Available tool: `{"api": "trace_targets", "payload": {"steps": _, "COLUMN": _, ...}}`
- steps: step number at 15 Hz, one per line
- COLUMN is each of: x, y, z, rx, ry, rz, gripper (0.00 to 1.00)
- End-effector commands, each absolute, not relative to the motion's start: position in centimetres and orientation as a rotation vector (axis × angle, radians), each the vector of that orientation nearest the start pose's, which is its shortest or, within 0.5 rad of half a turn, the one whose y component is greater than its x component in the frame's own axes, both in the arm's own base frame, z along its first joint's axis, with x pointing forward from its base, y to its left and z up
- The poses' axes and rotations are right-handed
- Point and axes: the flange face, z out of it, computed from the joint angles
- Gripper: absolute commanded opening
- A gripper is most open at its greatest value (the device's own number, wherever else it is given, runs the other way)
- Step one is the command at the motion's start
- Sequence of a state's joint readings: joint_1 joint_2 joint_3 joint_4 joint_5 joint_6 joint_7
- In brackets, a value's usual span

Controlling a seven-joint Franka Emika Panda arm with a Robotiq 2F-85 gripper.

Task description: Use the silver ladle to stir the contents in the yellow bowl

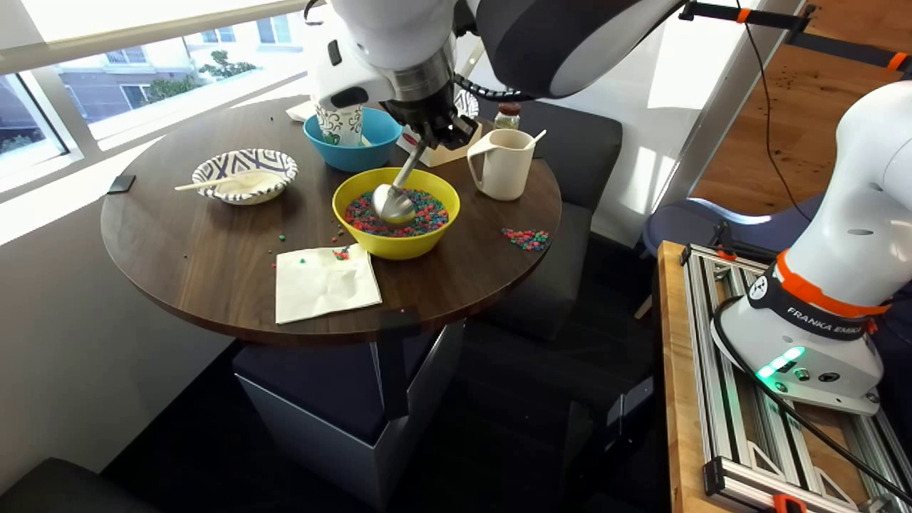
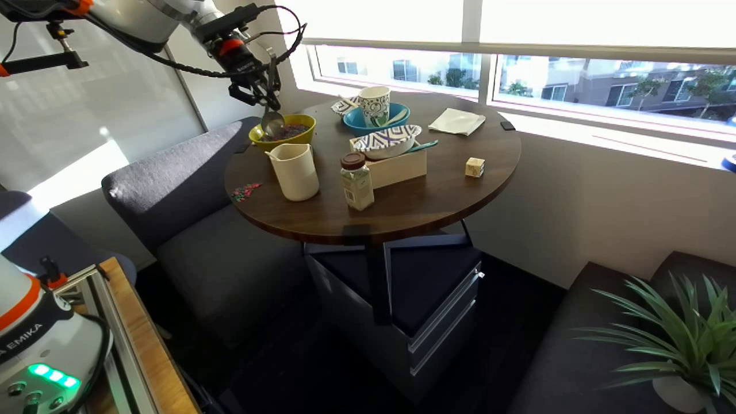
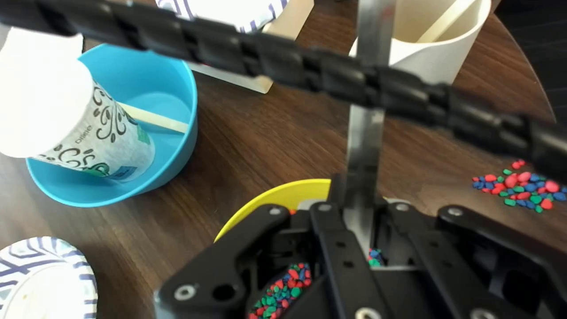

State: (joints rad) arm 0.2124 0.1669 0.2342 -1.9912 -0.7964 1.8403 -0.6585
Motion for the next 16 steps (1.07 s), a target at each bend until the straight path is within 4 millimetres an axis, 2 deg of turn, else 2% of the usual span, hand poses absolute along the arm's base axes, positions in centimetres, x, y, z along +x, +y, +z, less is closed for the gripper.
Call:
{"api": "trace_targets", "payload": {"steps": 1, "x": 54.6, "y": 19.7, "z": 37.6, "rx": 1.916, "ry": 1.562, "rz": -0.425, "gripper": 0.02}}
{"api": "trace_targets", "payload": {"steps": 5, "x": 56.0, "y": 19.9, "z": 38.2, "rx": 1.966, "ry": 1.479, "rz": -0.354, "gripper": 0.02}}
{"api": "trace_targets", "payload": {"steps": 7, "x": 56.1, "y": 20.2, "z": 37.8, "rx": 1.964, "ry": 1.451, "rz": -0.352, "gripper": 0.02}}
{"api": "trace_targets", "payload": {"steps": 13, "x": 55.0, "y": 20.0, "z": 34.7, "rx": 1.880, "ry": 1.471, "rz": -0.526, "gripper": 0.03}}
{"api": "trace_targets", "payload": {"steps": 16, "x": 55.0, "y": 19.2, "z": 34.4, "rx": 1.793, "ry": 1.455, "rz": -0.616, "gripper": 0.03}}
